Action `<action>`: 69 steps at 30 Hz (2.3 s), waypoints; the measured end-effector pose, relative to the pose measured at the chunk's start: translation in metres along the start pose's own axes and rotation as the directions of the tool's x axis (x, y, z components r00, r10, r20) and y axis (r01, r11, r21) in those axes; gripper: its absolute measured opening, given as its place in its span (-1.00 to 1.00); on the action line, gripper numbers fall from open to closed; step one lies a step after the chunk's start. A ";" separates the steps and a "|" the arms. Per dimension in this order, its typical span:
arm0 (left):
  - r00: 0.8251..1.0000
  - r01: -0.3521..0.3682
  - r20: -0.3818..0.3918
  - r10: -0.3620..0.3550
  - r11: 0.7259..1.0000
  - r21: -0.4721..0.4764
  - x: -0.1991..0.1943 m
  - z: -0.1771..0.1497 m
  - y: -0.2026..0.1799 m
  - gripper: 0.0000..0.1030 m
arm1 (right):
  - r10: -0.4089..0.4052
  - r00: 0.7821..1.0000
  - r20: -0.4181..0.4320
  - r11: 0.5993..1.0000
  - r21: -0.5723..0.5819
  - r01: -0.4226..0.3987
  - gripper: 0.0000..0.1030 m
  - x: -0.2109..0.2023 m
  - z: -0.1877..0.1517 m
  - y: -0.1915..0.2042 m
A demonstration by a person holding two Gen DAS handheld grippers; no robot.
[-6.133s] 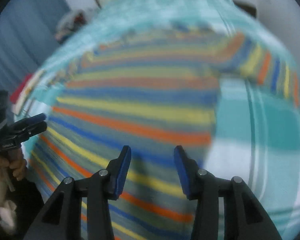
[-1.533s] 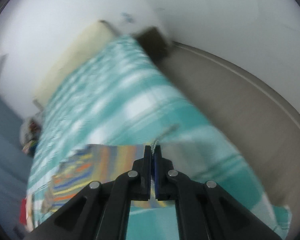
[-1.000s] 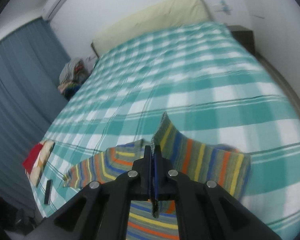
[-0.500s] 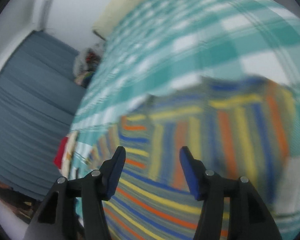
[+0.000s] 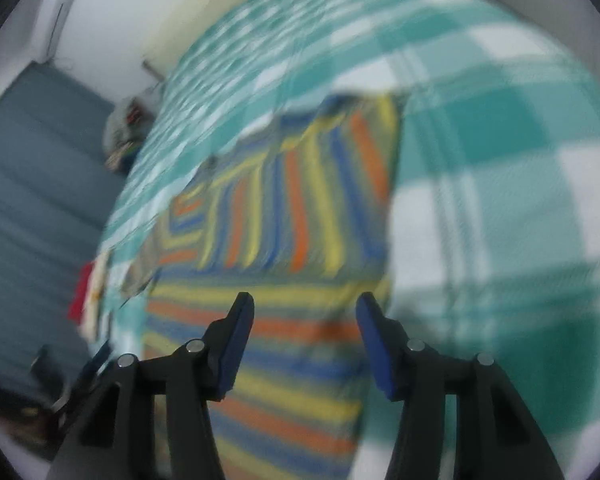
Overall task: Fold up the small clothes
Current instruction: 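Grasp the sleeve cuff with the right gripper and fold it across the body, then grasp the other sleeve cuff with the left gripper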
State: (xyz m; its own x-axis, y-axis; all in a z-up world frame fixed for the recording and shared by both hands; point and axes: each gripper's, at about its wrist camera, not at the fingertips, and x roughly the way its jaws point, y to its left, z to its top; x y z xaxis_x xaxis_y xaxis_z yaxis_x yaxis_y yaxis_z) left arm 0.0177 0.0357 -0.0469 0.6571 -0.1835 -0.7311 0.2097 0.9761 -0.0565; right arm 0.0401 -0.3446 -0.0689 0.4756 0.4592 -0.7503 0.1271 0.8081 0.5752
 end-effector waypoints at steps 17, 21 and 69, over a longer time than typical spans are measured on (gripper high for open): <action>0.993 -0.001 -0.113 0.028 0.974 0.227 0.022 -0.029 -0.040 0.92 | -0.237 0.934 0.268 0.930 -0.214 0.298 0.21 -0.054 -0.061 0.028; 0.994 0.040 -0.109 -0.017 0.977 0.211 0.007 -0.012 -0.027 0.92 | -0.210 0.940 0.268 0.936 -0.224 0.273 0.21 -0.060 -0.063 0.030; 0.969 -0.019 -0.221 -0.110 0.859 -0.511 0.121 0.067 0.312 0.25 | -0.197 0.956 0.216 0.949 -0.203 0.241 0.23 -0.027 -0.058 0.029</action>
State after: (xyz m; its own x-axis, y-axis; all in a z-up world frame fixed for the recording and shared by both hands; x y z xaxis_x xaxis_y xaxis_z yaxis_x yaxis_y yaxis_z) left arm 0.2116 0.3102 -0.1073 0.4538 -0.2592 -0.8526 -0.2022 0.9018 -0.3819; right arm -0.0195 -0.3129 -0.0509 0.6181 0.2004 -0.7602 0.0589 0.9524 0.2990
